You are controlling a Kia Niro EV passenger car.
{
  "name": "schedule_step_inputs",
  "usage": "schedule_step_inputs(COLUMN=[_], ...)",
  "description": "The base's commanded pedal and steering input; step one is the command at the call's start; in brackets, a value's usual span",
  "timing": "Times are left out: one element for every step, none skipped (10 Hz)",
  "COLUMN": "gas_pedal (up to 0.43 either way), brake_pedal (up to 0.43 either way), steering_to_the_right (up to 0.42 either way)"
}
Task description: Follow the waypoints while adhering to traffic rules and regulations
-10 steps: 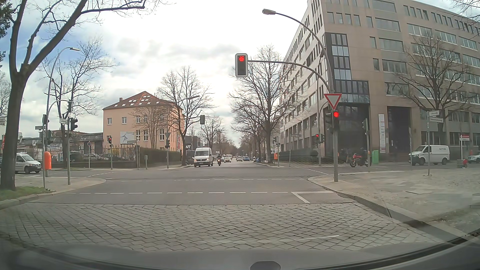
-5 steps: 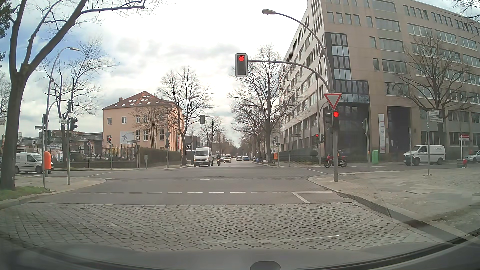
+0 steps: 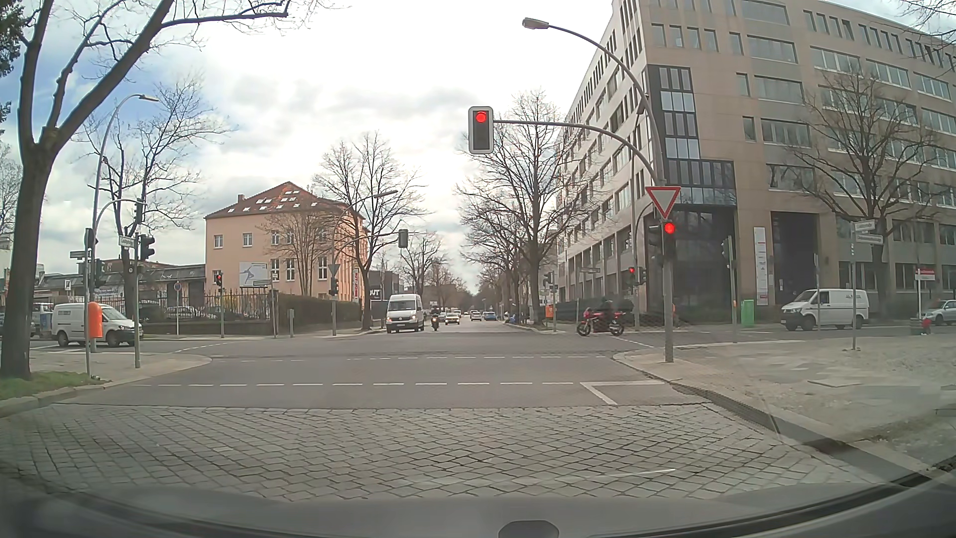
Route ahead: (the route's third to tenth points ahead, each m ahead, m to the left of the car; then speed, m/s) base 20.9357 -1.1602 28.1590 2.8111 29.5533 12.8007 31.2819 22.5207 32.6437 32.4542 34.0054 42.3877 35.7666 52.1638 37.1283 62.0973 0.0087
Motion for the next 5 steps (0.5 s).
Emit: schedule_step_inputs(gas_pedal=[0.0,0.0,0.0,0.0,0.0], brake_pedal=[0.354,0.354,0.354,0.354,0.354], steering_to_the_right=[-0.027,-0.027,-0.027,-0.027,-0.027])
